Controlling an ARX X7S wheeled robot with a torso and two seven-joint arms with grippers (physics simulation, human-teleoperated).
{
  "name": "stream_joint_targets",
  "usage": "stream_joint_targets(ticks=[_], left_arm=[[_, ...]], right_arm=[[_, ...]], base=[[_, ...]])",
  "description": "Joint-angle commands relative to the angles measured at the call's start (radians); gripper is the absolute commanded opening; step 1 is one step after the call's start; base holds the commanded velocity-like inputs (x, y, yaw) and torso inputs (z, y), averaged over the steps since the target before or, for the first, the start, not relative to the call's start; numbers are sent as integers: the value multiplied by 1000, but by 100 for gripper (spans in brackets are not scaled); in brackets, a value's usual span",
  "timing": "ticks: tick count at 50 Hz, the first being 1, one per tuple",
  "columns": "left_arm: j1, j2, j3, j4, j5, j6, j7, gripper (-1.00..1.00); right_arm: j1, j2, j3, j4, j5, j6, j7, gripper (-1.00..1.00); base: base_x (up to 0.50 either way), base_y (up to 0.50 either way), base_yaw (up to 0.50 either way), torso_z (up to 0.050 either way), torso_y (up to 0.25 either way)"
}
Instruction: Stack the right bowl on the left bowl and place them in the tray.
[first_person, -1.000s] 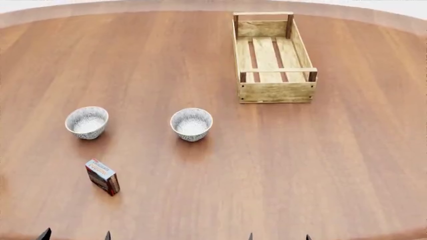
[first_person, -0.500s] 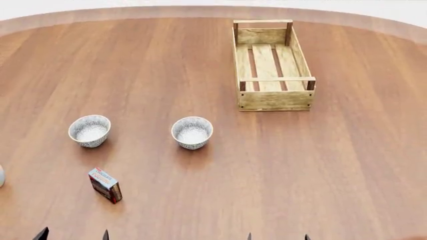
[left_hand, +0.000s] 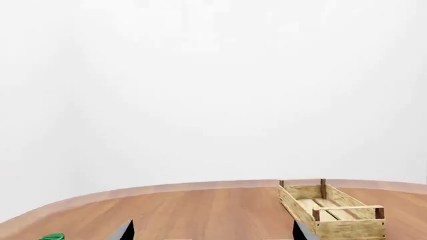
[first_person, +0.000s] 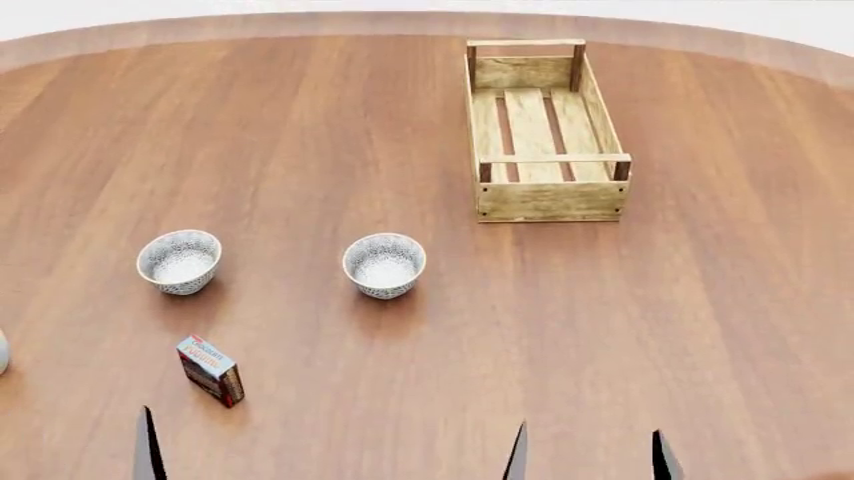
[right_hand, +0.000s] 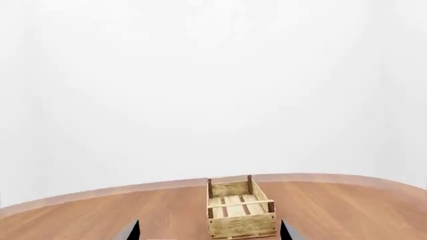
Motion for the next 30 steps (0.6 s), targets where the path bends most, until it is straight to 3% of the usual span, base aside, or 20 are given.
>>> stream_joint_targets(ticks=[1,13,30], left_arm=[[79,11,-53,134,145,268,-66,100],[59,-3,-37,100,143,282,-79,100],[52,-19,-23,86,122,279,-94,100]], right_arm=[[-67,-14,29,-87,-18,-293,-34,100],[-60,14,-4,-64,63,-347,-61,100],[-59,29,-22,-56,101,-389,-65,100]], base=[[0,0,0,0,0],[0,-23,0,0,0],[0,-500,0,0,0]])
